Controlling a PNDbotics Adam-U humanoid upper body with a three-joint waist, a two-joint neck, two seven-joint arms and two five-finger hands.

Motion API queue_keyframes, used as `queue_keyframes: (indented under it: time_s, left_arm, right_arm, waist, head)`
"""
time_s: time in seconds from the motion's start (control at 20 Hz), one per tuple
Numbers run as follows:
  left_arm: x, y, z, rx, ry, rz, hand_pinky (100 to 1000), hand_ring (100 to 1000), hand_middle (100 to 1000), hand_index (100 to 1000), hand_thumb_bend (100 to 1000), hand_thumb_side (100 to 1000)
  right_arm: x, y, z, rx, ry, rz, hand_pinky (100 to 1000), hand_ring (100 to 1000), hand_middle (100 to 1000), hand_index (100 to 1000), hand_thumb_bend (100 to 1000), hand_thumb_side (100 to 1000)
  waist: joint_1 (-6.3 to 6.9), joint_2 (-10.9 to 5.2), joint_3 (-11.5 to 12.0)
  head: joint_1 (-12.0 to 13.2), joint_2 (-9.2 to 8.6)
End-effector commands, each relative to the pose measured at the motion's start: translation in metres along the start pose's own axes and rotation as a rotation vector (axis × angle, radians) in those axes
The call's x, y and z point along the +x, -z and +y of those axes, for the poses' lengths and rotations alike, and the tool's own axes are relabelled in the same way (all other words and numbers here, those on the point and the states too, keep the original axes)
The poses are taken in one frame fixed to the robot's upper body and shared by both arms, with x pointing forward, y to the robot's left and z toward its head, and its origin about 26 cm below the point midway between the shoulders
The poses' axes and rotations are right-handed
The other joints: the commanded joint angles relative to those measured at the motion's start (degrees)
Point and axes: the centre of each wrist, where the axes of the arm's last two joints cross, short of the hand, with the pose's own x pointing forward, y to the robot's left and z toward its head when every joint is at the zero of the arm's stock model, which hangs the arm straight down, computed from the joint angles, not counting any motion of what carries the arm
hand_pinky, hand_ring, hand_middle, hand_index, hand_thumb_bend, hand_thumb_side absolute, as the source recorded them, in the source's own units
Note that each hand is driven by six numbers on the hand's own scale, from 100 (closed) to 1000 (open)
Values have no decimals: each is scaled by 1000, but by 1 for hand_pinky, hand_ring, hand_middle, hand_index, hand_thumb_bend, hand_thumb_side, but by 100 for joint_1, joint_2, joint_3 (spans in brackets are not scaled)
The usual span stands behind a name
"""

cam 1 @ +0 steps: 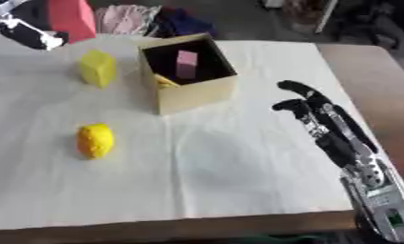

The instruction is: Pick up objects on the table and place them in the box.

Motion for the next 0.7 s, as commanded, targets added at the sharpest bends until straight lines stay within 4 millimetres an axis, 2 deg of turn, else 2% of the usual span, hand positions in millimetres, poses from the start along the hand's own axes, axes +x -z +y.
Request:
queue_keyframes:
  time_s: [0.05,0.25,0.5,0.7]
  left_arm:
    - [25,19,7,64,11,-61,661,482,536,747,166,202]
    - [48,35,-13,100,-12,-87,669,501,562,768,142,188]
    - [65,44,-39,116,-39,-107,680,524,589,796,121,180]
    - [74,46,-53,92,-31,-147,719,590,673,882,182,186]
  right_arm:
    - [4,4,-2,11,-3,-22,873,747,905,928,100,813]
    - [6,8,2,25,11,-36,873,747,905,928,100,813]
    - [8,11,5,31,20,-48,873,747,904,928,100,812]
    - [8,12,5,32,22,-51,873,748,904,928,100,813]
  waist:
    - [-5,-102,-59]
    - [-47,-74,-186]
    - [-78,-42,-293]
    - [-80,-31,-308]
  head:
    - [81,28]
    - [169,28]
    - [217,28]
    - [204,28]
